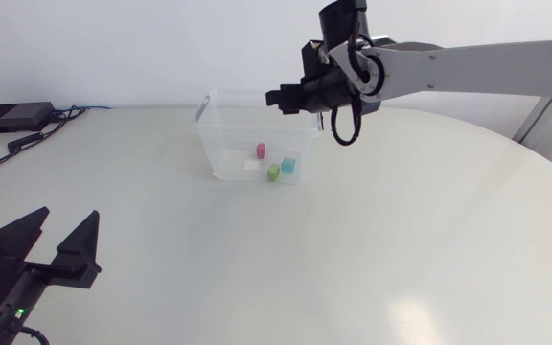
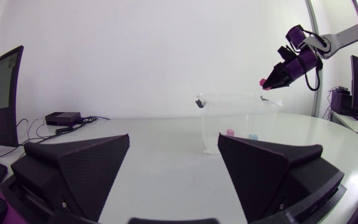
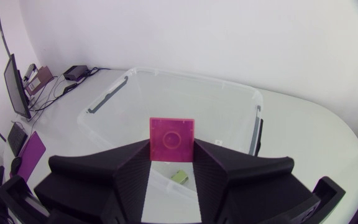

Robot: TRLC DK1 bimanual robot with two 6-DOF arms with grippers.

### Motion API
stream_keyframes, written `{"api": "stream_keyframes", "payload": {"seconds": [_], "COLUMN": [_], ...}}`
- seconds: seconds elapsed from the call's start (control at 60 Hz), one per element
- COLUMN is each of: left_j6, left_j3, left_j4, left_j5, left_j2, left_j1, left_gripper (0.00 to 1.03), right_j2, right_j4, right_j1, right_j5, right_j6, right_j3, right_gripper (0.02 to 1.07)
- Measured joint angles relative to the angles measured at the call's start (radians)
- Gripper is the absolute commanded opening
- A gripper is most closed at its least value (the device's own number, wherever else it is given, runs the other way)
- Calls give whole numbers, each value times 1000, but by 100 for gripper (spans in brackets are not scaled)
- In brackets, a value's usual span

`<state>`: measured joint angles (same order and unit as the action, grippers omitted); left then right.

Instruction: Place the duplo bricks in the container

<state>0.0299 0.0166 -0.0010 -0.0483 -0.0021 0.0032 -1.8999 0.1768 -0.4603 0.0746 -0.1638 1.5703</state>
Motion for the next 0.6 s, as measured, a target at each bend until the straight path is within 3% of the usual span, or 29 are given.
{"api": "stream_keyframes", "payload": {"seconds": [0.083, 0.117, 0.15, 0.167, 0.183, 0.2, 0.217, 0.317, 0.6], "left_j6": [0, 0, 0, 0, 0, 0, 0, 0, 0], "left_j3": [0, 0, 0, 0, 0, 0, 0, 0, 0], "left_j4": [0, 0, 0, 0, 0, 0, 0, 0, 0], "left_j5": [0, 0, 0, 0, 0, 0, 0, 0, 0], "left_j2": [0, 0, 0, 0, 0, 0, 0, 0, 0], "left_j1": [0, 0, 0, 0, 0, 0, 0, 0, 0], "left_gripper": [100, 100, 100, 100, 100, 100, 100, 100, 100], "right_j2": [-36, -48, -58, -60, -63, -65, -67, -72, 0], "right_j4": [0, -1, -3, -6, -12, -19, -23, -32, -39], "right_j1": [-7, -10, -13, -15, -16, -17, -17, -23, -22], "right_j5": [-1, -13, -32, -39, -47, -54, -63, -104, -106], "right_j6": [0, 0, 0, 0, 0, 2, 4, 11, 11], "right_j3": [45, 60, 74, 77, 80, 82, 84, 89, 10], "right_gripper": [20, 32, 55, 75, 83, 98, 104, 103, 103]}}
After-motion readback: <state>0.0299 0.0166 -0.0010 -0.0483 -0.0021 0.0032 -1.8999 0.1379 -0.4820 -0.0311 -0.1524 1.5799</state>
